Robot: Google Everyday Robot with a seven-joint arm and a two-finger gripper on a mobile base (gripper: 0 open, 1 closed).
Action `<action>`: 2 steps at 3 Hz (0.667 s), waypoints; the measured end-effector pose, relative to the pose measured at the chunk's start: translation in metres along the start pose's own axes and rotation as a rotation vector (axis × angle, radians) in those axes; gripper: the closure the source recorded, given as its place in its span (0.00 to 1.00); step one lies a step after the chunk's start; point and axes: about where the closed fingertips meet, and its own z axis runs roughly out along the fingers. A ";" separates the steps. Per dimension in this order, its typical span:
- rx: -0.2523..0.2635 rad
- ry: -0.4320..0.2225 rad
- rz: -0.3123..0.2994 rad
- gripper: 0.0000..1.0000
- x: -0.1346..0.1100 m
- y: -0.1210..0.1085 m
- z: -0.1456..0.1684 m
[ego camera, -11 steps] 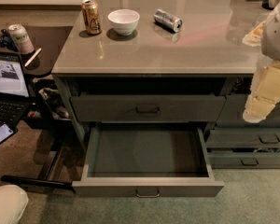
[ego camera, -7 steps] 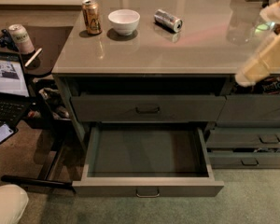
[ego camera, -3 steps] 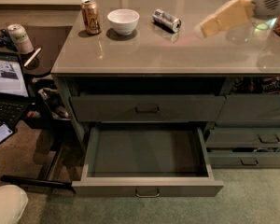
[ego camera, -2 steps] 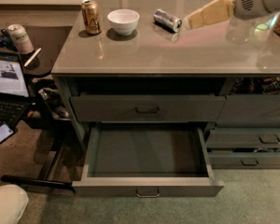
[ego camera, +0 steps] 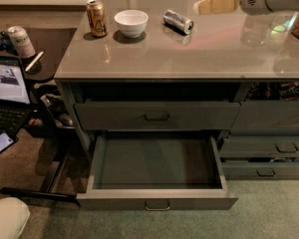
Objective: Place redbull can into middle drawer
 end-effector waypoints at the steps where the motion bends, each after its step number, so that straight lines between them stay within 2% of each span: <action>1: 0.000 0.000 0.000 0.00 0.000 0.000 0.000; 2: -0.010 0.004 0.003 0.00 0.001 -0.002 0.027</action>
Offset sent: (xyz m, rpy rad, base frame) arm 0.0628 0.0170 -0.0329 0.0134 0.0158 0.0133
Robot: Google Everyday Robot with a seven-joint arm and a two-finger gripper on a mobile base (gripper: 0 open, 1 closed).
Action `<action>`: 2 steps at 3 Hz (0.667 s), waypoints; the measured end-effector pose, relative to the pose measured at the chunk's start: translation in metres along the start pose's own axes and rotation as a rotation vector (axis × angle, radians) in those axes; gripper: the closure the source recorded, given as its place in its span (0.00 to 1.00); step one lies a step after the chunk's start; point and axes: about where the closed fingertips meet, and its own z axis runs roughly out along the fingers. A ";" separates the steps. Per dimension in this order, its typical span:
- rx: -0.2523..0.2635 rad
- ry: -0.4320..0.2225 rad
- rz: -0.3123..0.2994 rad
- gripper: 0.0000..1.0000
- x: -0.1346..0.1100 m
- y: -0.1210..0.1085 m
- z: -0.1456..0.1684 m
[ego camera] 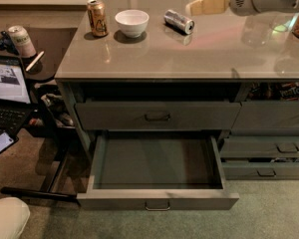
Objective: Place redbull can into middle drawer
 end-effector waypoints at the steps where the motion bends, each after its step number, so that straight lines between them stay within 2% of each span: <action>1: -0.006 0.000 0.005 0.00 0.001 -0.008 0.047; 2: 0.014 -0.002 0.035 0.00 0.004 -0.019 0.096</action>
Offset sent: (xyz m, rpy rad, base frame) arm 0.1422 0.0262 -0.0699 0.0565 0.0097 -0.0860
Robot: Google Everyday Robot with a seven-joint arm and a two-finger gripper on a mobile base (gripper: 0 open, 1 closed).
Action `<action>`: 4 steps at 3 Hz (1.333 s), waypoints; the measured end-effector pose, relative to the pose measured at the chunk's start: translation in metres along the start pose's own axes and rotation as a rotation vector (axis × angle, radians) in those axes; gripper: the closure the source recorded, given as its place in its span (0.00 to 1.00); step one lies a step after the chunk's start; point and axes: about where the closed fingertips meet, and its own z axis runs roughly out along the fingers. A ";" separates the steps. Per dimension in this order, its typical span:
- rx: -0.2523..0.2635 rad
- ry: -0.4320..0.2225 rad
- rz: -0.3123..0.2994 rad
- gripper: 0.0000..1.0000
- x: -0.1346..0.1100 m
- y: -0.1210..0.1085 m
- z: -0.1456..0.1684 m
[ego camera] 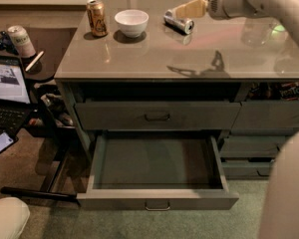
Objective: Place redbull can into middle drawer
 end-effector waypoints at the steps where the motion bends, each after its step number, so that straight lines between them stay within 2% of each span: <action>1: 0.043 -0.004 0.034 0.00 0.003 -0.016 0.044; 2: 0.042 -0.003 0.034 0.00 0.003 -0.016 0.045; 4: 0.048 -0.049 -0.008 0.00 0.004 -0.027 0.088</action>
Offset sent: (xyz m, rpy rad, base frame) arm 0.0337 0.0024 -0.0161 0.0097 -0.0012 -0.0417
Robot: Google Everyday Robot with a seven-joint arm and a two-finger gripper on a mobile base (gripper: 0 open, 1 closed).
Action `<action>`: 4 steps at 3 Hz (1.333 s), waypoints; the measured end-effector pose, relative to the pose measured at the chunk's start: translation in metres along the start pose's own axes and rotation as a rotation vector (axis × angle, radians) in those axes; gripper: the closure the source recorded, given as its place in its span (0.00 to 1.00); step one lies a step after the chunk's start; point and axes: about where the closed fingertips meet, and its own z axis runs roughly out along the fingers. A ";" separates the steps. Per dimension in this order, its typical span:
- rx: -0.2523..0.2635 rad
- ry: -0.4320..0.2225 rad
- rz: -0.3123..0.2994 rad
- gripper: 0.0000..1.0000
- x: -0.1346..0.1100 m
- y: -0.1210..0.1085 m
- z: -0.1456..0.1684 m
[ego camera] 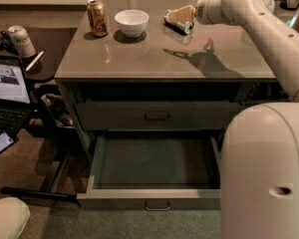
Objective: Place redbull can into middle drawer
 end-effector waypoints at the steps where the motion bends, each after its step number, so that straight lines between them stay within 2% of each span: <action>1: -0.027 -0.014 -0.024 0.00 0.006 -0.004 0.022; 3: -0.069 -0.005 -0.051 0.00 0.018 -0.005 0.055; 4: -0.073 0.031 -0.033 0.00 0.031 -0.008 0.066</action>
Offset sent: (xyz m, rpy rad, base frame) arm 0.0580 0.0001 -0.0238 -0.0309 -0.0418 0.0974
